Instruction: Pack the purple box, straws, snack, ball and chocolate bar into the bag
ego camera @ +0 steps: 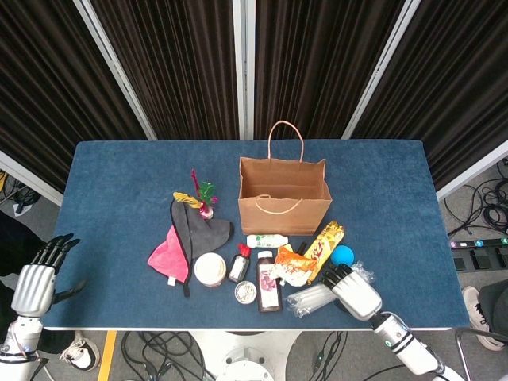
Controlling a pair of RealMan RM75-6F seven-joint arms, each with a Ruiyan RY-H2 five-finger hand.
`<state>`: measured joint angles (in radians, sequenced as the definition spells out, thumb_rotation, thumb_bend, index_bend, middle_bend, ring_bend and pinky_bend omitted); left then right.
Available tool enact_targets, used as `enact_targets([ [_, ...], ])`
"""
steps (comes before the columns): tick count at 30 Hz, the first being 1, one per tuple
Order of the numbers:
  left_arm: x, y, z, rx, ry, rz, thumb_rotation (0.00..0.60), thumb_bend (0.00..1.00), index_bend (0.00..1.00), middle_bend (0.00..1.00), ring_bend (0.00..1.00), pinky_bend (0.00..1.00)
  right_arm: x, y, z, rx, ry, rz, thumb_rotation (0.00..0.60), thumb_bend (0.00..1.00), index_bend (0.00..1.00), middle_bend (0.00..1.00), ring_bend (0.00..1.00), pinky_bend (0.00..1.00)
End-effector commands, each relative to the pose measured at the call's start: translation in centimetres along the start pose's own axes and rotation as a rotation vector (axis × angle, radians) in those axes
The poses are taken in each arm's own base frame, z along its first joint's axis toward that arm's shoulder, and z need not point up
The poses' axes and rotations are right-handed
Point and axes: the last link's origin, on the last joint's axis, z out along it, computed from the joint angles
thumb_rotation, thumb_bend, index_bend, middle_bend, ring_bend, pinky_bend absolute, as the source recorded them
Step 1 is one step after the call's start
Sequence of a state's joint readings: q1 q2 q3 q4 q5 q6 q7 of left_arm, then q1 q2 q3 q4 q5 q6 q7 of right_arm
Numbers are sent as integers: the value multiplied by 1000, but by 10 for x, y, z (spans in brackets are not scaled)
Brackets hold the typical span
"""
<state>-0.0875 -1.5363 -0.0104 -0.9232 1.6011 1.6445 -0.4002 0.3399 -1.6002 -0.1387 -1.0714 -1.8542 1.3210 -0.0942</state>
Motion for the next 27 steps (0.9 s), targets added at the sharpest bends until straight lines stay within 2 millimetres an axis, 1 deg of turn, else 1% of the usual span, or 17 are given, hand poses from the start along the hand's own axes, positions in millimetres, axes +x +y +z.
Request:
enact_targets([
  [1, 0, 0, 0, -2, 0, 1, 600, 226, 227, 240, 158, 239, -3, -1, 4, -2, 12, -3, 600, 107, 375, 357, 250, 349],
  [3, 0, 0, 0, -3, -1, 0, 600, 225, 227, 240, 158, 239, -4, -1, 6, -7, 21, -5, 600, 129, 409, 384, 275, 377],
  [6, -1, 1, 0, -4, -2, -4, 600, 225, 227, 240, 158, 239, -5, 0, 7, -12, 37, 0, 600, 174, 496, 448, 336, 442],
  [10, 0, 2, 1, -5, 0, -10, 600, 225, 227, 240, 158, 239, 2, 0, 7, -10, 100, 14, 600, 225, 618, 535, 426, 533],
  [12, -1, 2, 2, -7, -1, -13, 600, 225, 227, 240, 158, 240, 7, 1, 5, -7, 130, 21, 600, 241, 642, 555, 447, 556],
  [15, -1, 4, 2, -7, -2, -22, 600, 225, 227, 240, 158, 239, 22, 2, 0, 2, 191, 33, 600, 247, 646, 559, 452, 562],
  [18, -2, 6, 3, -9, -3, -32, 600, 225, 227, 240, 158, 239, 45, 2, -9, 1, 267, 61, 600, 246, 646, 559, 452, 562],
  [20, -2, 7, 3, -10, -4, -39, 600, 225, 227, 240, 158, 239, 65, 2, -15, -11, 319, 92, 600, 246, 646, 559, 452, 562],
  [22, -2, 9, 3, -11, -8, -44, 600, 225, 227, 240, 158, 240, 90, 3, -19, -22, 381, 95, 600, 246, 646, 559, 452, 562],
  [24, -2, 10, 3, -13, -12, -48, 600, 225, 227, 240, 158, 239, 116, 3, -19, -22, 441, 82, 600, 246, 646, 559, 452, 562],
  [25, -2, 10, 4, -14, -15, -50, 600, 225, 227, 240, 158, 239, 135, 3, -17, -14, 488, 55, 600, 246, 646, 559, 452, 562],
  [27, -2, 11, 4, -16, -17, -44, 600, 226, 227, 240, 158, 239, 165, 1, -11, 1, 565, -2, 600, 247, 646, 560, 452, 563],
])
